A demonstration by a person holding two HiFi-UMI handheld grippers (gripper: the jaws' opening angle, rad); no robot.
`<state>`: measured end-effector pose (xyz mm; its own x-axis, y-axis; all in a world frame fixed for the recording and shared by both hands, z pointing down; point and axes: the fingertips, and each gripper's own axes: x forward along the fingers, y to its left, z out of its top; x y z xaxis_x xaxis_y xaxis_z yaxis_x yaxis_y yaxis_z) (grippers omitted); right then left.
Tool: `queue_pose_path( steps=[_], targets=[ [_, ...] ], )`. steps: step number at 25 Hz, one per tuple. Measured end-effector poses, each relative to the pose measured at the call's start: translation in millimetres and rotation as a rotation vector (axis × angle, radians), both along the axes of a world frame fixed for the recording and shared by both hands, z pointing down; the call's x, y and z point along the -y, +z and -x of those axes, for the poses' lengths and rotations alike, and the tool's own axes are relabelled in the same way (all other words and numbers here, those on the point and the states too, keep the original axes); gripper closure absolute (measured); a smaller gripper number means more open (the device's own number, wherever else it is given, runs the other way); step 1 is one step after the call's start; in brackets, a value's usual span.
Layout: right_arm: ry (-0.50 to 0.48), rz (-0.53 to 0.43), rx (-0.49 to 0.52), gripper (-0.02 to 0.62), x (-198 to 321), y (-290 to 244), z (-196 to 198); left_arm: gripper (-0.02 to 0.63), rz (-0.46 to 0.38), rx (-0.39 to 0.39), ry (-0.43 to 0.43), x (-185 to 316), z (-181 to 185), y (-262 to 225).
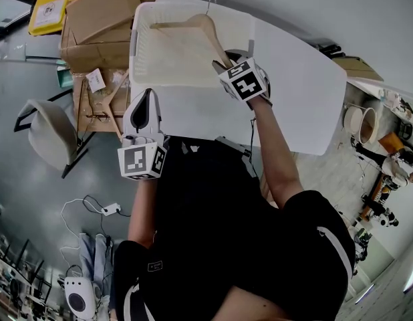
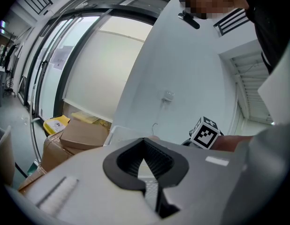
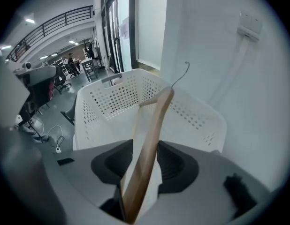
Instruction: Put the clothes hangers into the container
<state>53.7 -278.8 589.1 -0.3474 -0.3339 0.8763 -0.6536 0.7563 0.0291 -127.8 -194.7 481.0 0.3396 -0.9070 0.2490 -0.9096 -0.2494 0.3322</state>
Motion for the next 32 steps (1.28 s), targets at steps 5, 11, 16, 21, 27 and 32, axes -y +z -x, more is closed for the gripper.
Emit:
queue_pose_path(
  steps=[5, 11, 16, 21, 27, 32],
  targets=[
    [0.015, 0.015, -0.022, 0.426, 1.8, 4.0, -3.7, 0.6, 0.0, 0.0, -0.002, -2.4, 1.0, -0.3],
    [0.002, 0.03, -0.081, 0.425, 1.7, 10.2, -9.1, 0.6, -0.002, -0.001, -0.002, -4.3, 3.4, -0.7],
    [0.016, 0.04, -0.091, 0.425, 2.2, 11.6, -9.7, 0.6, -0.004, -0.003, -0.006, -7.7, 5.9, -1.8],
    [0.018, 0.052, -0.104, 0.425, 3.6, 14.4, -9.1, 0.6, -0.002, -0.008, -0.012, -9.8, 9.8, -0.9],
    [0.026, 0.062, -0.103, 0.425, 3.4, 16.8, -9.3, 0.6, -0.002, -0.009, -0.011, -15.5, 9.6, 1.3],
    [0.036, 0.07, -0.1, 0.425, 2.6, 15.8, -10.4, 0.6, -0.006, -0.008, -0.017, -18.8, 11.9, -1.6]
  ],
)
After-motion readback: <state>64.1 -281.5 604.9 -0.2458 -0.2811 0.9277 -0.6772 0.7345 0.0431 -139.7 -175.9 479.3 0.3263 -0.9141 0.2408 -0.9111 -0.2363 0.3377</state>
